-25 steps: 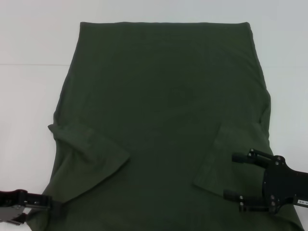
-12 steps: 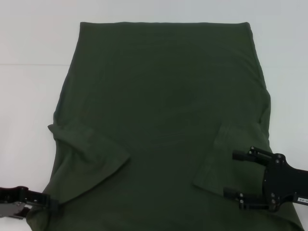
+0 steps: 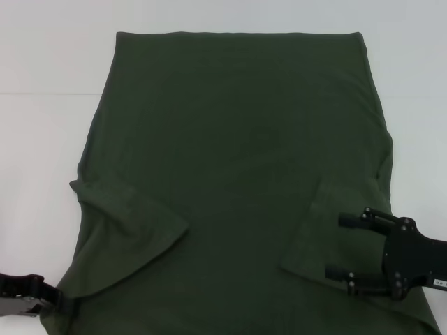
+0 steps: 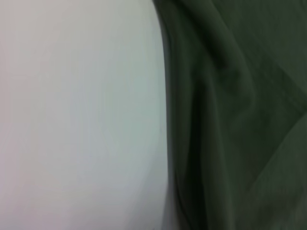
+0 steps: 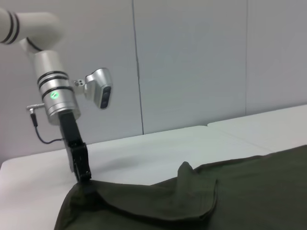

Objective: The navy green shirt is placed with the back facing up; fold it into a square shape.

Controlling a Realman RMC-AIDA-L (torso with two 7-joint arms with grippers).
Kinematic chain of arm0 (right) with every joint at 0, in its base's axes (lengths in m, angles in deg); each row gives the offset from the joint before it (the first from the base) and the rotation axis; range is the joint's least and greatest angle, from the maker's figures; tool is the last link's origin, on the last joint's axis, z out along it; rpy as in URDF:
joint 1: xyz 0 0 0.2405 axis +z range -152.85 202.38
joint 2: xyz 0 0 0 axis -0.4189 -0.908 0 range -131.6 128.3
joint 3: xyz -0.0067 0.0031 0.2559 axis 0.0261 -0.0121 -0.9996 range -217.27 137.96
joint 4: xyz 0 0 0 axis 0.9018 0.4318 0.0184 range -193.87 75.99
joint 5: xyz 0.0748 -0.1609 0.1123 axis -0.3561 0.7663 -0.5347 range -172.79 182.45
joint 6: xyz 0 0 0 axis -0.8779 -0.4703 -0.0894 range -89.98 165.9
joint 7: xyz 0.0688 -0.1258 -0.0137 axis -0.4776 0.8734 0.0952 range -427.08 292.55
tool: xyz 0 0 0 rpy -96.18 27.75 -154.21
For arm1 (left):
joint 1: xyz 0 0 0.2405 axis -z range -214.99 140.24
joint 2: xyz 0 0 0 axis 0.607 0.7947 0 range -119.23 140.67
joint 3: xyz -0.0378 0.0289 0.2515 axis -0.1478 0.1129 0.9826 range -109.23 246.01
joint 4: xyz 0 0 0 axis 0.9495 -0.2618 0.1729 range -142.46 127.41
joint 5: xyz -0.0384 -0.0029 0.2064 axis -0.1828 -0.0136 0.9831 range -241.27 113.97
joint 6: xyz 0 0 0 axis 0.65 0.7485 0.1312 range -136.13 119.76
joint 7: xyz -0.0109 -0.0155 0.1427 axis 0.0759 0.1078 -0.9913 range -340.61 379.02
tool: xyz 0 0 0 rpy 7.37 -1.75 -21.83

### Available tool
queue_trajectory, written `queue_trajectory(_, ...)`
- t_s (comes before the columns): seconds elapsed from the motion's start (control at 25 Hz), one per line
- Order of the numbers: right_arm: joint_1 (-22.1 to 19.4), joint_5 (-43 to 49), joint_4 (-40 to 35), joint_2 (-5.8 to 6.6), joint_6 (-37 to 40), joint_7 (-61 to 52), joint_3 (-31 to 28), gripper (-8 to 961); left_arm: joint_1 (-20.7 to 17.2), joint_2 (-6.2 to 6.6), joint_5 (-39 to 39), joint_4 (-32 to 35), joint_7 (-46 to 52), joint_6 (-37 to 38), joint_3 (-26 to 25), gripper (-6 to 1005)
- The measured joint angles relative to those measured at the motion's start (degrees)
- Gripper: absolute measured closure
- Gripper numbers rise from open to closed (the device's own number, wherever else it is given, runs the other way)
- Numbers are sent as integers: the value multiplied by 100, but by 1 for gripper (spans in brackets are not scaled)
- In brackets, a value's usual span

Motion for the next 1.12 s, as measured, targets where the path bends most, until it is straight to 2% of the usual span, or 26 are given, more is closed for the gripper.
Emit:
queue_trajectory(0.32, -55, -1, -608, 15, 225, -978, -6, 18, -63, -2, -10, 17, -34, 25, -23, 758)
queue_trajectory(0.4, -74, 1, -780, 87, 316, -1560, -11, 18, -66, -2, -6, 18, -57, 56, -23, 907)
queue_trajectory(0.44, -72, 13, -869, 170, 396, -1980, -11, 18, -66, -2, -7, 21, -73, 76, -23, 982)
queue_trajectory(0.52, -46, 41, -1026, 386, 594, -3024, -4, 19, -66, -1, -7, 25, -93, 114, -22, 984)
queue_trajectory(0.68, 99, 154, -1130, 986, 1000, -4945, 28, 21, -64, 13, -8, 27, -139, 153, -21, 987)
queue_trajectory(0.8, 278, 490, -1176, 1378, 1154, -6226, -7, 23, -59, 22, -8, 32, -263, 161, -14, 987)
queue_trajectory(0.92, 472, 1133, -1318, 1507, 1392, -7108, -109, 24, -56, 27, -11, 41, -312, 163, -16, 986)
queue_trajectory(1.12, 777, 2394, -1342, 1487, 1543, -8148, -196, 24, -55, 28, -48, 56, -304, 164, -28, 986)
